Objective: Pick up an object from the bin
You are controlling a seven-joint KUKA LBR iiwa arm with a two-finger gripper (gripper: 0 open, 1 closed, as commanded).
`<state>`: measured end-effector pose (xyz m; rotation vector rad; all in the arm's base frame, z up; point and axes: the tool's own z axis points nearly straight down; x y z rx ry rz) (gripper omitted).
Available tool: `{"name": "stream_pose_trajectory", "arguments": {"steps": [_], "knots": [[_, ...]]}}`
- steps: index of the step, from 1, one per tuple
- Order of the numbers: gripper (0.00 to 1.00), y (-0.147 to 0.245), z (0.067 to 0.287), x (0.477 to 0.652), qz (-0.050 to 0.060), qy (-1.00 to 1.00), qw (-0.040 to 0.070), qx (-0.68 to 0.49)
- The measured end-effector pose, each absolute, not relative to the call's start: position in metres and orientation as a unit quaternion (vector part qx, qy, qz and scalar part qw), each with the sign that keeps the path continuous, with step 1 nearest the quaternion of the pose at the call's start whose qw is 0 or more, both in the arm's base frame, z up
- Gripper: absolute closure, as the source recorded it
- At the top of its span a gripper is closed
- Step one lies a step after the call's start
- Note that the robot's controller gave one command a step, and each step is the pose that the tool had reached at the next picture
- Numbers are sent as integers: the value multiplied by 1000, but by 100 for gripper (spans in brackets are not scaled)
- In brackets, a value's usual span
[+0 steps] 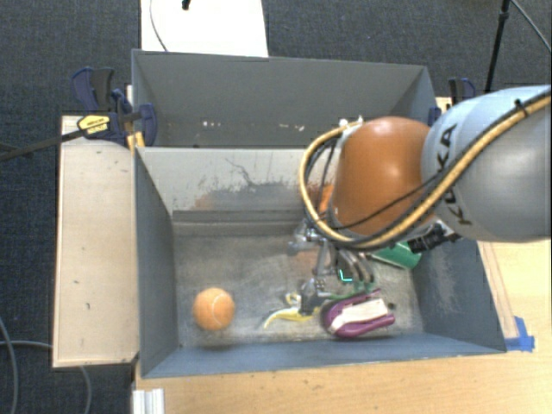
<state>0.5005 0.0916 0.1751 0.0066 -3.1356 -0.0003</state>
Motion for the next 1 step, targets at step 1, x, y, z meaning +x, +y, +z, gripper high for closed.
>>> {"name": "stream_pose_trajectory", "arguments": {"steps": [1], "knots": [[100, 91, 179, 502, -1, -1000, -1, -1]]}}
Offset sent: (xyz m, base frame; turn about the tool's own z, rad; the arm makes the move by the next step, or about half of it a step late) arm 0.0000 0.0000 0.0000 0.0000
